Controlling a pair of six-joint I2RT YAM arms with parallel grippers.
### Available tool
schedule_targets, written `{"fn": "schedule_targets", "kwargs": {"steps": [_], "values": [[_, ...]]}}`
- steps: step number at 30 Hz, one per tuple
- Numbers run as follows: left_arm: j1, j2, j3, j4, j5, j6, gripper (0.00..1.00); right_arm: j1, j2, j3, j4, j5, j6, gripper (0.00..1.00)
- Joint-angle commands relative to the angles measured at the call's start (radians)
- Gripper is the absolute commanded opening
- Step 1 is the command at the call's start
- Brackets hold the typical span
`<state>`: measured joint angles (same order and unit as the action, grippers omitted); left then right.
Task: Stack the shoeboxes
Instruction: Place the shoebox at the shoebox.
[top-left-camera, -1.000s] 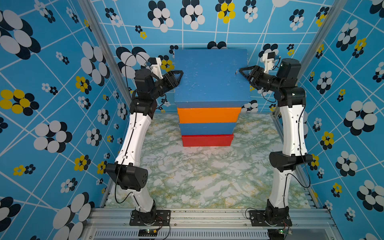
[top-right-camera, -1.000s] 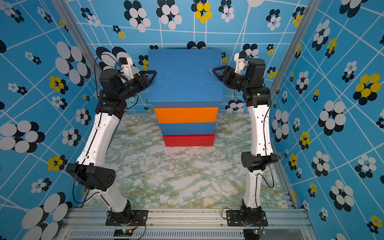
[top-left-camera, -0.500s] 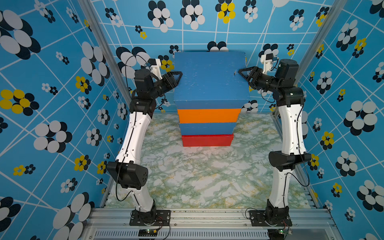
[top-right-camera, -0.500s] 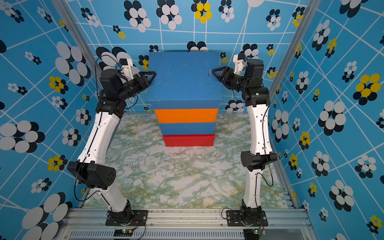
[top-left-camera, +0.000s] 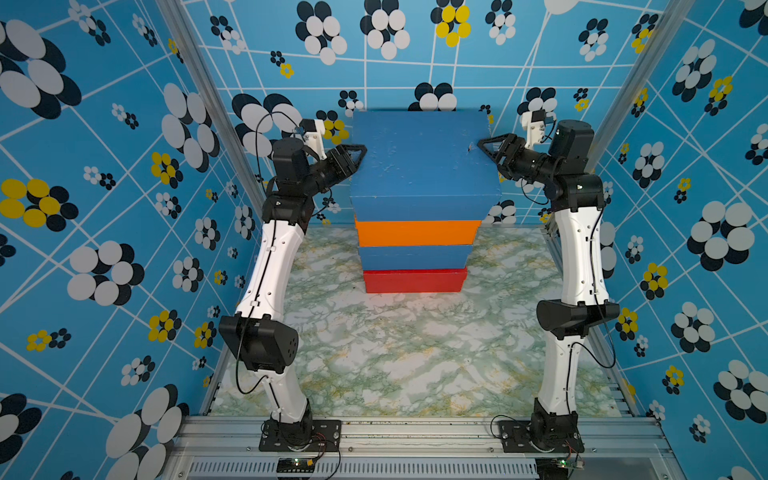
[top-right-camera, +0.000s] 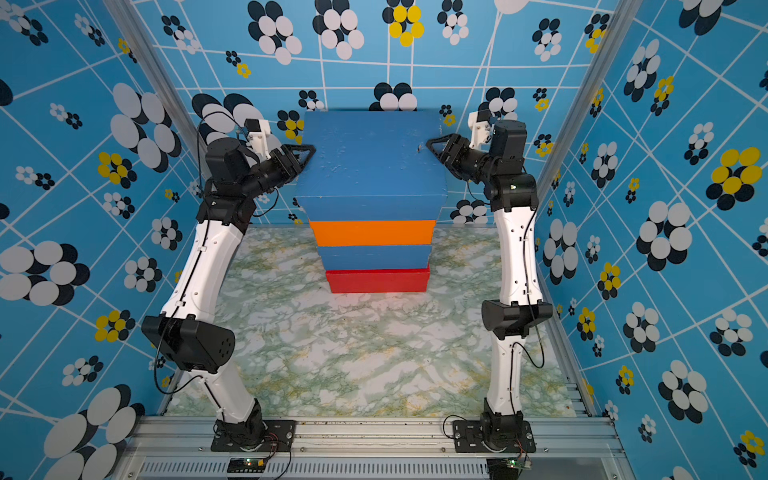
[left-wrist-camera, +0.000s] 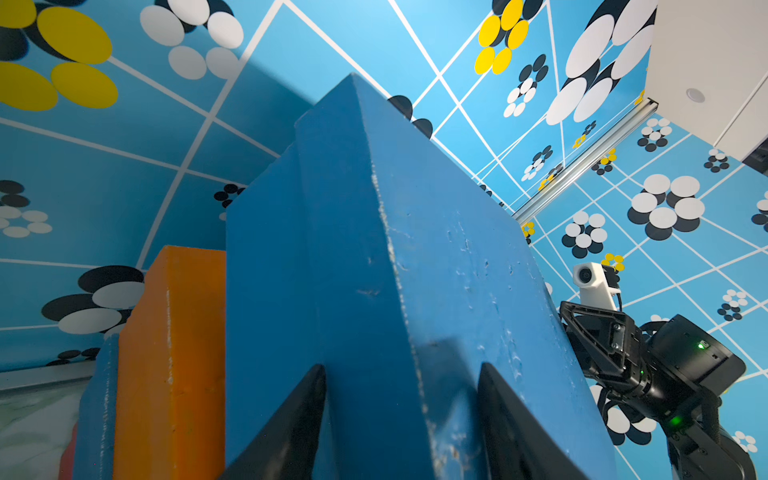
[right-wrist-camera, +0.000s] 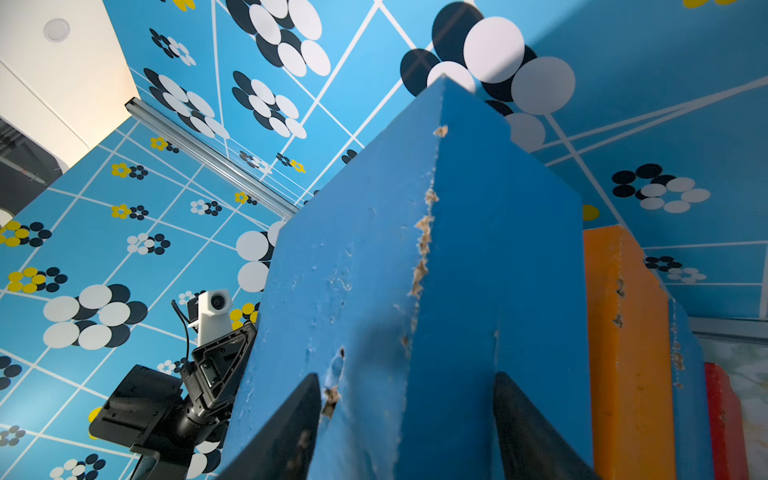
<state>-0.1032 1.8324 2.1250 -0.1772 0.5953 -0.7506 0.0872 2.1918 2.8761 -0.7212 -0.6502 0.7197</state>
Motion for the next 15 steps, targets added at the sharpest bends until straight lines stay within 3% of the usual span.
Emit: {"fn": "schedule_targets", "kwargs": {"steps": [1,11,15], "values": [[0.004,0.017,0.03,0.009,0.025,0.011,0.63,-0.001,0.016,0.021,0.04,-0.029,0.007,0.7],[0.023,0.016,0.03,0.014,0.023,0.005,0.65,-0.006,0.026,0.022,0.041,-0.028,0.012,0.73],[0.03,0.029,0.029,0.017,0.02,0.002,0.73,-0.006,0.028,0.023,0.038,-0.028,0.008,0.76]]}}
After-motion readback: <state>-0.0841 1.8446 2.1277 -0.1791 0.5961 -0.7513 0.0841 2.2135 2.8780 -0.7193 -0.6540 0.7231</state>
